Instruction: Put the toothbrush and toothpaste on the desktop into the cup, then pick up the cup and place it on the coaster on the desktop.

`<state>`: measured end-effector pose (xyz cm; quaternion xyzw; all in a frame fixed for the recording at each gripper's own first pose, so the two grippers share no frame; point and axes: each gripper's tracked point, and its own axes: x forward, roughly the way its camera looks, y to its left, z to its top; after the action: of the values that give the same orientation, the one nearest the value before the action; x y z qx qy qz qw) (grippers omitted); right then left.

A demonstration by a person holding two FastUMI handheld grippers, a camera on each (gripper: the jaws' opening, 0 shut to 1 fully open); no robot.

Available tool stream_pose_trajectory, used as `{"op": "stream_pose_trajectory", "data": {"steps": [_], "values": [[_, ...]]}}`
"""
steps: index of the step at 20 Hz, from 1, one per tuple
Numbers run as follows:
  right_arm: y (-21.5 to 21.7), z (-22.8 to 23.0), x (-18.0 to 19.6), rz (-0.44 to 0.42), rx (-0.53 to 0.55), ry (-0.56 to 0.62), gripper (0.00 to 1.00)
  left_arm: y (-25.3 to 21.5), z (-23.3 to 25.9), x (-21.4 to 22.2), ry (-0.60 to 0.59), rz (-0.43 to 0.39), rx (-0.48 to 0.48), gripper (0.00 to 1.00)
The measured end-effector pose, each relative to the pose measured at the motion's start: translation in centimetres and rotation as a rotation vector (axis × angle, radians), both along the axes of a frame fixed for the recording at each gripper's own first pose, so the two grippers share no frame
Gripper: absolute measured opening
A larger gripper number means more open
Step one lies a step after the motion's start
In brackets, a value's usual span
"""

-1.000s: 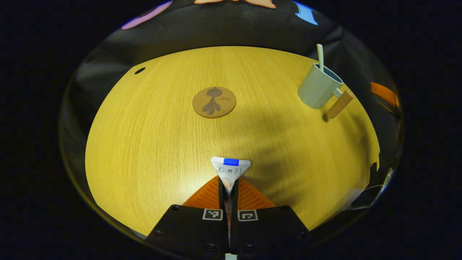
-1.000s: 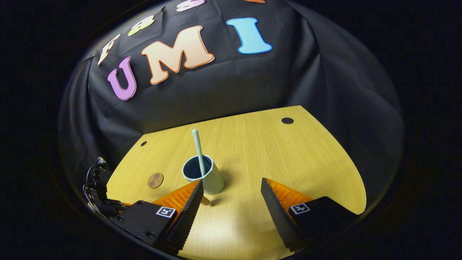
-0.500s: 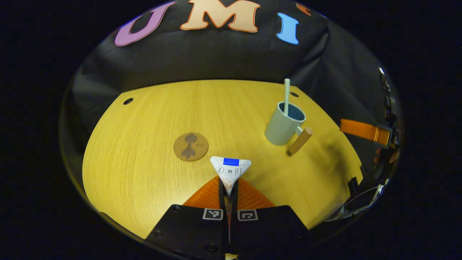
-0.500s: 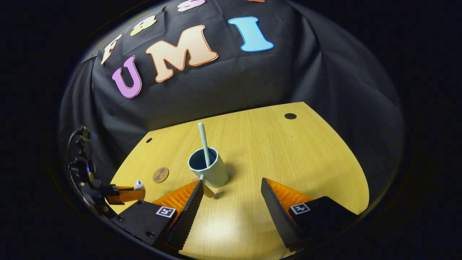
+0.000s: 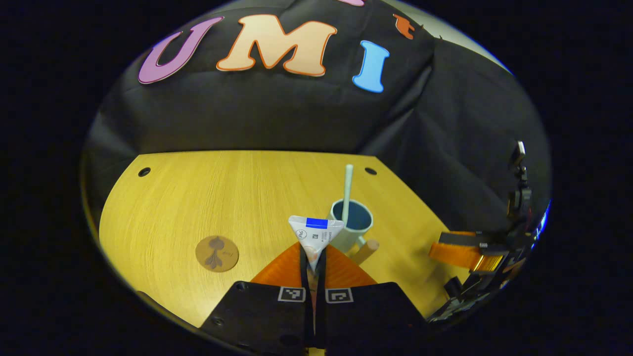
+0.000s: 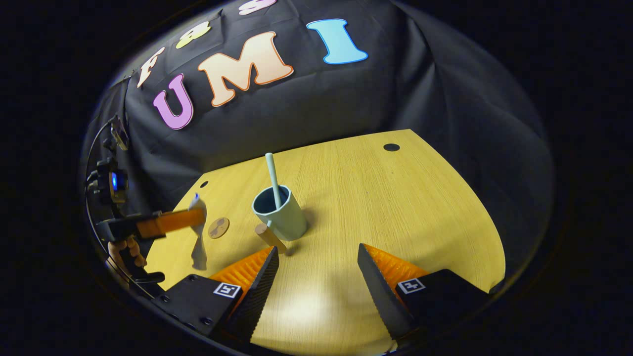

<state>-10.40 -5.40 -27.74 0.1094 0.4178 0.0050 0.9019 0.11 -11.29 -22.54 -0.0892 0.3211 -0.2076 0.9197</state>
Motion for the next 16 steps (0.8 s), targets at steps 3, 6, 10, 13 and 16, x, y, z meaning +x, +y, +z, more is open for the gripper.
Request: {"op": "stream_pose_trajectory", "data": {"steps": [3,6,10,13,16], "values": [[-0.5,-0.5,-0.9,-0.003,-0.002,0.024,0.95,-2.0,3.0,3.1,-0.106,0.039,-0.104,0.00],[-1.2,-0.5,-1.5,-0.004,-0.005,0.032,0.98,-4.0,4.0,4.8,-0.146,0.034,-0.153,0.00],[-1.6,-0.5,-1.6,-0.005,0.004,0.031,0.98,-6.5,4.3,7.4,-0.199,0.027,-0.159,0.00],[-2.0,-0.7,-1.9,0.021,-0.005,0.038,0.99,-8.2,4.0,9.0,-0.224,0.055,-0.198,0.00],[-3.0,-1.1,-2.2,0.036,-0.019,0.054,0.98,-8.6,2.8,10.3,-0.242,0.110,-0.197,0.00]]}}
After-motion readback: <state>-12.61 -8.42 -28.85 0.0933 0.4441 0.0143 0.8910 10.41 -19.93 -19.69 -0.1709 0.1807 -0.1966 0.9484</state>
